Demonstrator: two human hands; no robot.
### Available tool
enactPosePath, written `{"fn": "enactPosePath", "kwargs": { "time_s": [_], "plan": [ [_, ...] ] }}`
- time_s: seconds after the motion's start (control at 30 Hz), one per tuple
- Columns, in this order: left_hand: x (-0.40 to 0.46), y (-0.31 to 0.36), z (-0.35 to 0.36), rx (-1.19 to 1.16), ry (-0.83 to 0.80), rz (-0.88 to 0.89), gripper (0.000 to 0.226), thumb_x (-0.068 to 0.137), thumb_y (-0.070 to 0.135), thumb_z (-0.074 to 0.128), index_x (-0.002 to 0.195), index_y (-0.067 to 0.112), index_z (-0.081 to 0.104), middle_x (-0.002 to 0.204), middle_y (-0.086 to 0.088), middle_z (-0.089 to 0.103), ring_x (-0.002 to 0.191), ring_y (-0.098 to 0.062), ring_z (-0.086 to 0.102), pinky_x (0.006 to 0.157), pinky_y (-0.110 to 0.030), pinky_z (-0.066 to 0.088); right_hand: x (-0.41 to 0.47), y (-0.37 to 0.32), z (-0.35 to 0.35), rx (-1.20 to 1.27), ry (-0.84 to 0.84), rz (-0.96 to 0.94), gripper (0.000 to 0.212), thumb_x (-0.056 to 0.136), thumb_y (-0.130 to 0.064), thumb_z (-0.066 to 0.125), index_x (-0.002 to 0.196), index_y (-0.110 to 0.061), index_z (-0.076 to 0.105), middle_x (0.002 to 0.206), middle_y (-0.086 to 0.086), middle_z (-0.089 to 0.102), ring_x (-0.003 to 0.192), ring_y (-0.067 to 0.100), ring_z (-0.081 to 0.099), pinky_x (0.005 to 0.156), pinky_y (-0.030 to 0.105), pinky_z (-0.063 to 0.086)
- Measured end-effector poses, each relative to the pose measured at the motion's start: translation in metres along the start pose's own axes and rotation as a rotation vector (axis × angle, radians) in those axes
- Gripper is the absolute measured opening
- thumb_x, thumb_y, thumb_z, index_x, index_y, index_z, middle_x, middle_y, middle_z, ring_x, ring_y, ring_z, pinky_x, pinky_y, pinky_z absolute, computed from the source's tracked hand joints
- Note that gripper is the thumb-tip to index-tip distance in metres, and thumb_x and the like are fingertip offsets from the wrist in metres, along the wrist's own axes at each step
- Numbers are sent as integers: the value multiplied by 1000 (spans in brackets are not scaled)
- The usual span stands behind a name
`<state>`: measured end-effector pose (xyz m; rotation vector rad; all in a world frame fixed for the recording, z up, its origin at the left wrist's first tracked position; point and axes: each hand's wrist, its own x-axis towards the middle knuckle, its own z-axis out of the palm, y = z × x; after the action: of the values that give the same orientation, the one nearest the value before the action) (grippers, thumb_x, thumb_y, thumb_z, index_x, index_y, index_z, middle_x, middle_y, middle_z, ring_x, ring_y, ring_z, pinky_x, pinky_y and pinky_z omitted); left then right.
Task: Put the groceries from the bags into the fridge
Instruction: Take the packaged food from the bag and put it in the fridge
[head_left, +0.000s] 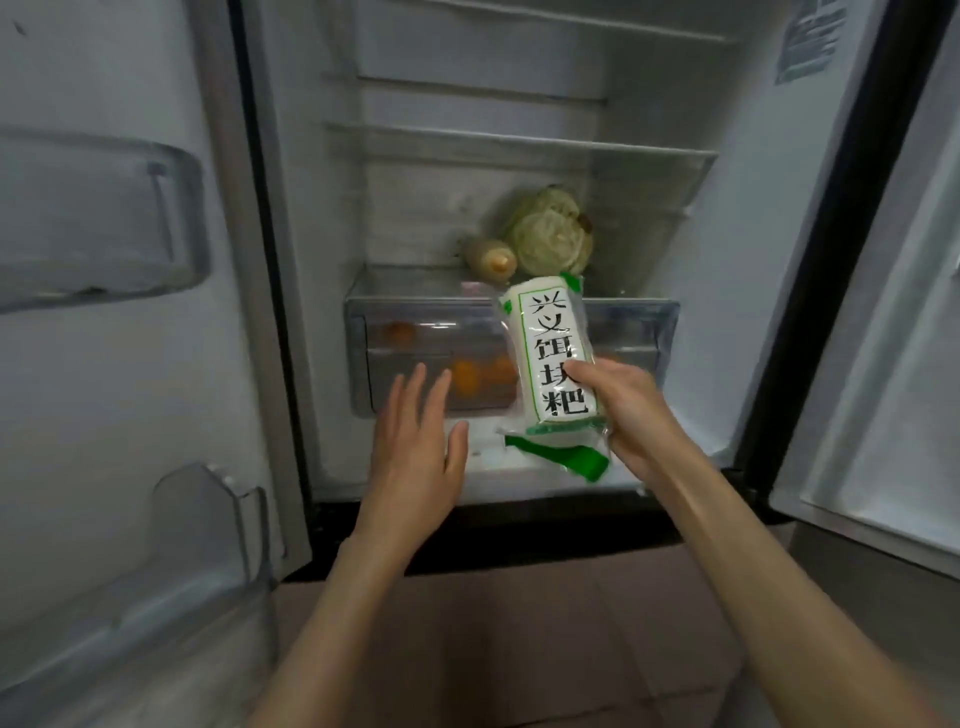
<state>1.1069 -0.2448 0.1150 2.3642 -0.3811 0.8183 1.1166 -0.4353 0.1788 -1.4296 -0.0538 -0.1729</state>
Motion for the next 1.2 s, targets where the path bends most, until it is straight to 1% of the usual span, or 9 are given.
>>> {"fn": "enactPosePath", "kwargs": {
  "time_s": [0.13, 0.27, 0.4, 0.5, 0.6, 0.77, 0.97, 1.07, 1.2],
  "plan": [
    [57, -12, 7, 122, 153, -82, 51, 97, 21, 39, 145, 12, 24, 155, -13, 12, 144, -28, 5, 115, -35, 4, 71, -24, 20, 24, -141, -9, 14, 89, -12, 58, 92, 0, 67, 68, 3, 73, 61, 12, 70, 55, 22, 56],
    [110, -33, 7, 233, 259, -150, 48, 93, 12, 41, 140, 2, 35, 148, -24, 28, 139, -42, 17, 113, -53, 20, 138, -42, 62, 6, -252, -34, 14, 89, -13, 60, 90, 0, 65, 63, 3, 71, 57, 12, 68, 61, 26, 57],
    [149, -57, 19, 336, 99, -233, 53, 94, 17, 41, 143, 6, 26, 152, -18, 20, 141, -37, 12, 114, -47, 15, 192, -55, 104, 20, -243, 20, 25, 84, -6, 64, 104, 7, 58, 80, 16, 67, 49, 15, 65, 50, 29, 56],
    [161, -73, 30, 437, 8, -233, 56, 95, 26, 38, 145, 6, 21, 153, -17, 17, 142, -33, 11, 116, -43, 7, 224, -51, 124, -24, -215, 42, 6, 83, -1, 61, 80, 1, 56, 73, 14, 60, 45, 16, 60, 46, 27, 52],
    [158, -84, 33, 482, -20, -198, 54, 94, 29, 40, 143, 9, 29, 151, -15, 24, 141, -32, 16, 116, -45, 10, 251, -34, 133, -62, -214, 85, 7, 83, 0, 57, 77, -1, 53, 72, 14, 57, 42, 15, 59, 48, 28, 51],
    [156, -84, 38, 482, 103, -155, 55, 83, 38, 38, 127, 7, 53, 130, -17, 53, 125, -37, 45, 107, -51, 29, 279, -13, 138, -105, -140, 52, 10, 82, -1, 60, 89, 3, 56, 90, 19, 59, 74, 28, 60, 68, 39, 53],
    [153, -86, 39, 507, 126, -130, 51, 81, 38, 36, 118, 10, 58, 120, -13, 60, 114, -33, 55, 101, -52, 35, 274, -6, 143, -685, -170, -161, 36, 90, -21, 57, 116, 4, 58, 121, 18, 60, 116, 34, 54, 93, 33, 43],
    [153, -85, 38, 493, 105, -150, 54, 83, 39, 34, 123, 10, 55, 128, -13, 56, 122, -33, 48, 106, -53, 28, 271, -4, 143, -885, -237, -233, 37, 93, -29, 52, 115, 0, 62, 122, 20, 61, 114, 35, 55, 91, 33, 44],
    [155, -86, 38, 499, 106, -165, 55, 83, 40, 33, 122, 10, 57, 126, -13, 58, 121, -33, 50, 104, -55, 29, 267, -4, 145, -1093, -309, -399, 26, 89, -16, 53, 109, -8, 69, 118, 16, 65, 112, 32, 57, 91, 34, 46]
  ]
}}
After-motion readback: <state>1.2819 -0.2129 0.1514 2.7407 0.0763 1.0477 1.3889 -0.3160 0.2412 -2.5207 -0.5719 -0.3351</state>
